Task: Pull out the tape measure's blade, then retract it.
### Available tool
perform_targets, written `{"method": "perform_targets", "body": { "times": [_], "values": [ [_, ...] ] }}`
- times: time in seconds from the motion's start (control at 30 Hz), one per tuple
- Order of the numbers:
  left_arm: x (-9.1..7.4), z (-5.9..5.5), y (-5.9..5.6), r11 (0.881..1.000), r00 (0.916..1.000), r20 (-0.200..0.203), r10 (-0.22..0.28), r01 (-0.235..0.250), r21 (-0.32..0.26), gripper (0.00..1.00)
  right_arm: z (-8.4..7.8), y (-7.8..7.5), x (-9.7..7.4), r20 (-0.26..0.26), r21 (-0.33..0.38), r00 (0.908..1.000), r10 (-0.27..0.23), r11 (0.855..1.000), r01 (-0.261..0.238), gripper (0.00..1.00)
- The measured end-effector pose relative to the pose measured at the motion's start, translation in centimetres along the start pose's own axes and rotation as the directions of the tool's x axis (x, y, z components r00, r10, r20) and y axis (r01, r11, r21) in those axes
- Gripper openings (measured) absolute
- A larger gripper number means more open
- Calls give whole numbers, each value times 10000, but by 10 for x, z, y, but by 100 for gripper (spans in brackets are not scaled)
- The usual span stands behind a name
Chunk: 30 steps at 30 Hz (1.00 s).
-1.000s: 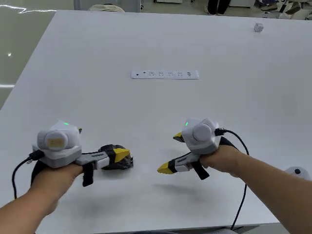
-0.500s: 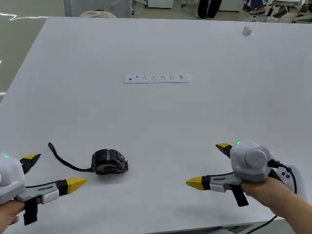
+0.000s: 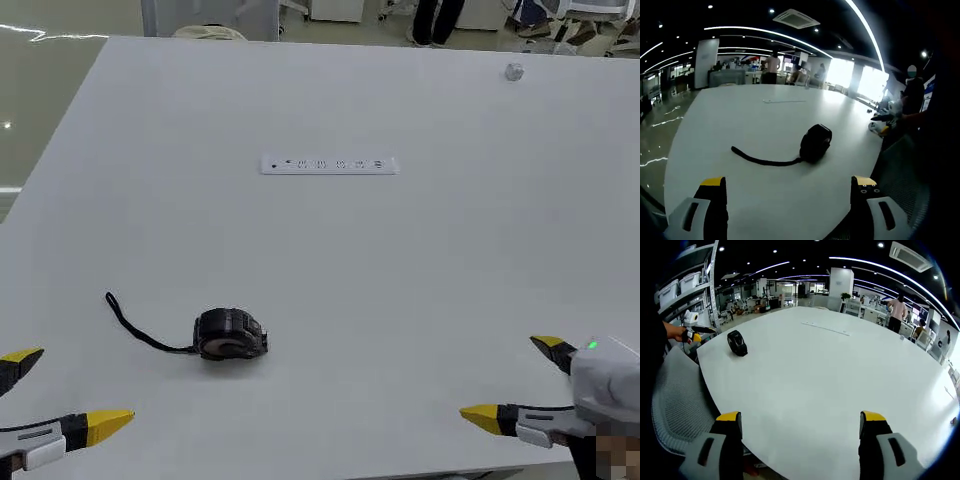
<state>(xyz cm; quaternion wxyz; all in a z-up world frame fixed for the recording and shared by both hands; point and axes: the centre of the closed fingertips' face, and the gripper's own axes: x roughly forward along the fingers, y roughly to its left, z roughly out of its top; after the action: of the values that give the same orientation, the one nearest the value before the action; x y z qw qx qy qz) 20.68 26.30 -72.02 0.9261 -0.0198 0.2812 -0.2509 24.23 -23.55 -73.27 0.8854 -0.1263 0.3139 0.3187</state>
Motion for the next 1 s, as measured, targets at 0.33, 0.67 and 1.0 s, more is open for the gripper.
{"method": "perform_targets", "body": {
  "times": [0.33, 0.67, 1.0],
  "values": [
    [-12, 10, 3, 9996, 10000, 95, -12, 9, 291, 100, -4, -7, -13, 87, 104, 9996, -258, 9996, 257, 100],
    [-18, 11, 8, 10000, 9996, 270, -26, 28, -57, 100, -11, -5, -11, -122, -45, 9997, -217, 9998, 216, 100],
    [-19, 6, 6, 9996, 9998, 188, -72, 77, -265, 100, -11, -7, -17, -40, 184, 9995, -320, 9993, 321, 100]
  ]
}}
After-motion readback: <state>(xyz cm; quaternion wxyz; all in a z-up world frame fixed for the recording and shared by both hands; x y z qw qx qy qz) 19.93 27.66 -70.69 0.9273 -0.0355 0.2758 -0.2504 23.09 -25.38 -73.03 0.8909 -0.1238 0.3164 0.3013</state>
